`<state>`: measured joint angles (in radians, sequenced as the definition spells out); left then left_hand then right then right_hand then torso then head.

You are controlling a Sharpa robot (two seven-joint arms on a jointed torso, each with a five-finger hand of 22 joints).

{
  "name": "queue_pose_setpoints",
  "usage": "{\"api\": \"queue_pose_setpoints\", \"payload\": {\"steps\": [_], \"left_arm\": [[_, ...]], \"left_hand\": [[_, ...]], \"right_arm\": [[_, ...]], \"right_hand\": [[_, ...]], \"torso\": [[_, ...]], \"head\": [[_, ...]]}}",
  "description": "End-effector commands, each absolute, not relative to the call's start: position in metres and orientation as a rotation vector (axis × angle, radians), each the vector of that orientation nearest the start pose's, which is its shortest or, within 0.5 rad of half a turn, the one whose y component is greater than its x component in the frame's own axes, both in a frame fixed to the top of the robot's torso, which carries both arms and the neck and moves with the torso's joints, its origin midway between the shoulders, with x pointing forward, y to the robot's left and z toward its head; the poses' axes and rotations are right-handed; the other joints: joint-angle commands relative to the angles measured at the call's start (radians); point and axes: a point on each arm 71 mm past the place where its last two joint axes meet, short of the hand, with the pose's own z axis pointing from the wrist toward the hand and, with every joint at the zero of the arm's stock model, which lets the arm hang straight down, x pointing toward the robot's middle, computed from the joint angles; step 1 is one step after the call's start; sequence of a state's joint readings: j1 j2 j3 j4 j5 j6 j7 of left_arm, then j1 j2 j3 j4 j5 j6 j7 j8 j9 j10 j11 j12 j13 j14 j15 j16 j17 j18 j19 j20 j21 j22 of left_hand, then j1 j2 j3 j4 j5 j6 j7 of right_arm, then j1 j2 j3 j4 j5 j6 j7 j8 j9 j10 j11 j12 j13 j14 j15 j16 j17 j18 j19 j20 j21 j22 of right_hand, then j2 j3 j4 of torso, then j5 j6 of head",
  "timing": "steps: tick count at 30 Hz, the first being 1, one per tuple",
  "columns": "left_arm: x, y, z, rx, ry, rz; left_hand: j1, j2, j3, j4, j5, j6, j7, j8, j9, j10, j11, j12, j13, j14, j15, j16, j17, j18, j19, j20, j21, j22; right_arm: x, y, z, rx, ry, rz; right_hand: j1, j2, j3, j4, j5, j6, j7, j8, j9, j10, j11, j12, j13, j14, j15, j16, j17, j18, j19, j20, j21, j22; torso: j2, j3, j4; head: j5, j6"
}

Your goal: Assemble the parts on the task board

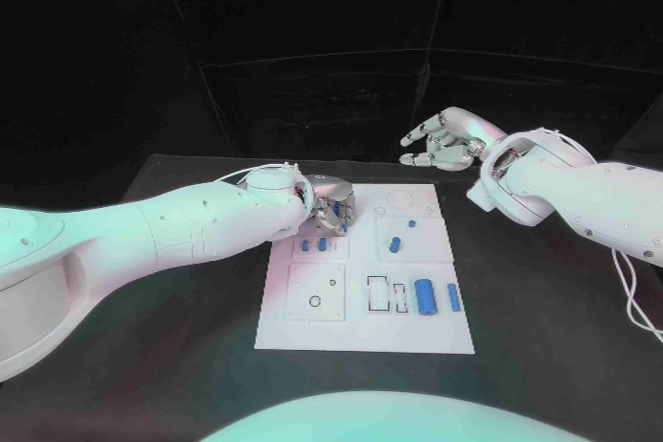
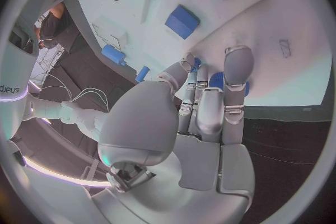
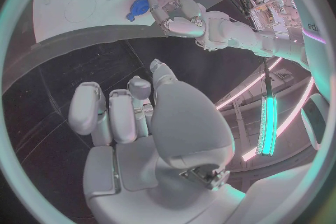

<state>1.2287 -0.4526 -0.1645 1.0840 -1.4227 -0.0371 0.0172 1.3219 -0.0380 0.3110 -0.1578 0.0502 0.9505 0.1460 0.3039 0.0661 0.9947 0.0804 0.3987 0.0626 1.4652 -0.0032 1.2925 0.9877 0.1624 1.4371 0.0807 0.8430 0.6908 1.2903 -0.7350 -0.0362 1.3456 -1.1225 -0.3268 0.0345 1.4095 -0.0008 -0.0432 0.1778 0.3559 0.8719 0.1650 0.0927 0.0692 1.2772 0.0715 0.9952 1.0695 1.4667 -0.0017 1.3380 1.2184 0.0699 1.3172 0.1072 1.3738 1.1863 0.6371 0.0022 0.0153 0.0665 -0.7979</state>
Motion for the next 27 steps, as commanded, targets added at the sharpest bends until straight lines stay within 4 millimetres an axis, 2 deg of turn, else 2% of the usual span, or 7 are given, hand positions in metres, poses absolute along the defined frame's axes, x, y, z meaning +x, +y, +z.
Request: {"api": "queue_pose_setpoints", "payload": {"steps": [1, 3, 7, 10, 18, 23, 27], "left_arm": [[0.532, 0.117, -0.253, 0.415, 1.996, -0.612], [0.532, 0.117, -0.253, 0.415, 1.992, -0.615], [0.532, 0.116, -0.251, 0.414, 1.967, -0.631], [0.532, 0.116, -0.25, 0.412, 1.942, -0.645], [0.53, 0.116, -0.246, 0.398, 1.883, -0.688], [0.526, 0.117, -0.242, 0.391, 1.865, -0.709], [0.523, 0.118, -0.235, 0.372, 1.852, -0.739]], "left_hand": [[-0.005, 0.008, 0.012, -0.002, -0.002, 0.013, 0.0, -0.006, 0.0, 0.012, -0.001, -0.006, 0.0, 0.006, -0.009, -0.003, -0.003, -0.011, 0.005, -0.001, 0.008, 0.008], [-0.002, 0.013, 0.017, -0.004, -0.002, 0.015, -0.001, -0.007, 0.0, 0.015, -0.001, -0.008, 0.0, 0.006, -0.01, -0.003, -0.003, -0.012, 0.006, -0.001, 0.011, 0.011], [0.017, 0.041, 0.053, -0.016, -0.002, 0.043, -0.004, -0.003, 0.004, 0.044, -0.008, -0.011, 0.002, 0.008, -0.015, -0.002, -0.007, -0.013, 0.01, -0.005, 0.029, 0.031], [0.023, 0.052, 0.072, -0.024, -0.002, 0.06, -0.007, -0.001, 0.005, 0.063, -0.012, -0.014, 0.002, 0.008, -0.018, -0.001, -0.01, -0.014, 0.013, -0.007, 0.04, 0.044], [0.008, 0.052, 0.106, -0.037, -0.002, 0.08, -0.008, -0.011, 0.004, 0.088, -0.015, -0.038, 0.001, 0.01, -0.021, 0.002, -0.014, -0.017, 0.014, -0.012, 0.051, 0.056], [0.002, 0.05, 0.118, -0.042, -0.002, 0.084, -0.007, -0.017, 0.003, 0.094, -0.014, -0.048, 0.001, 0.01, -0.021, 0.004, -0.015, -0.017, 0.014, -0.012, 0.054, 0.061], [-0.006, 0.042, 0.125, -0.048, -0.002, 0.085, -0.005, -0.023, 0.003, 0.098, -0.013, -0.058, 0.001, 0.01, -0.02, 0.005, -0.017, -0.019, 0.014, -0.012, 0.06, 0.067]], "right_arm": [[0.533, -0.196, -0.143, 0.078, 1.588, 0.836], [0.533, -0.196, -0.143, 0.078, 1.588, 0.837], [0.533, -0.195, -0.143, 0.077, 1.587, 0.838], [0.533, -0.195, -0.143, 0.077, 1.586, 0.838], [0.533, -0.196, -0.143, 0.077, 1.585, 0.837], [0.533, -0.197, -0.143, 0.079, 1.584, 0.834], [0.533, -0.198, -0.143, 0.079, 1.585, 0.833]], "right_hand": [[-0.001, 0.007, 0.003, 0.006, 0.005, -0.006, 0.001, 0.004, 0.001, -0.005, 0.002, -0.003, 0.001, 0.031, -0.002, -0.006, -0.001, 0.016, -0.006, 0.0, -0.003, -0.002], [0.0, 0.008, 0.003, 0.005, 0.005, -0.006, 0.001, 0.004, 0.001, -0.004, 0.002, -0.003, 0.001, 0.031, -0.002, -0.005, 0.001, 0.016, -0.006, 0.0, -0.003, -0.001], [0.001, 0.008, 0.004, 0.005, 0.005, -0.005, 0.001, 0.004, 0.001, -0.004, 0.001, -0.002, 0.002, 0.031, -0.002, -0.005, 0.001, 0.016, -0.005, 0.0, -0.003, 0.0], [0.002, 0.009, 0.004, 0.005, 0.005, -0.005, 0.001, 0.004, 0.001, -0.004, 0.001, -0.002, 0.002, 0.031, -0.002, -0.005, 0.001, 0.016, -0.005, 0.0, -0.003, 0.0], [0.002, 0.01, 0.005, 0.006, 0.005, -0.005, 0.002, 0.004, 0.001, -0.005, 0.001, -0.003, 0.001, 0.031, -0.002, -0.006, 0.0, 0.016, -0.005, 0.0, -0.003, 0.0], [0.002, 0.01, 0.005, 0.006, 0.005, -0.005, 0.002, 0.004, 0.001, -0.005, 0.001, -0.003, 0.001, 0.031, -0.002, -0.006, 0.0, 0.016, -0.005, 0.0, -0.003, 0.0], [0.002, 0.01, 0.005, 0.006, 0.005, -0.005, 0.002, 0.004, 0.001, -0.005, 0.001, -0.003, 0.001, 0.031, -0.002, -0.006, 0.0, 0.016, -0.005, 0.0, -0.003, 0.0]], "torso": [[0.0, 0.0004, 0.0011], [0.0, 0.0005, 0.0013], [0.0, -0.0003, 0.0007], [0.0, 0.0003, 0.0002], [0.0, -0.0003, 0.001], [-0.001, 0.0, 0.0016], [-0.001, 0.0006, 0.0025]], "head": [[0.003, -0.001], [0.003, -0.001], [0.003, 0.0], [0.004, 0.0], [0.001, 0.006], [0.002, 0.004], [0.003, 0.006]]}}
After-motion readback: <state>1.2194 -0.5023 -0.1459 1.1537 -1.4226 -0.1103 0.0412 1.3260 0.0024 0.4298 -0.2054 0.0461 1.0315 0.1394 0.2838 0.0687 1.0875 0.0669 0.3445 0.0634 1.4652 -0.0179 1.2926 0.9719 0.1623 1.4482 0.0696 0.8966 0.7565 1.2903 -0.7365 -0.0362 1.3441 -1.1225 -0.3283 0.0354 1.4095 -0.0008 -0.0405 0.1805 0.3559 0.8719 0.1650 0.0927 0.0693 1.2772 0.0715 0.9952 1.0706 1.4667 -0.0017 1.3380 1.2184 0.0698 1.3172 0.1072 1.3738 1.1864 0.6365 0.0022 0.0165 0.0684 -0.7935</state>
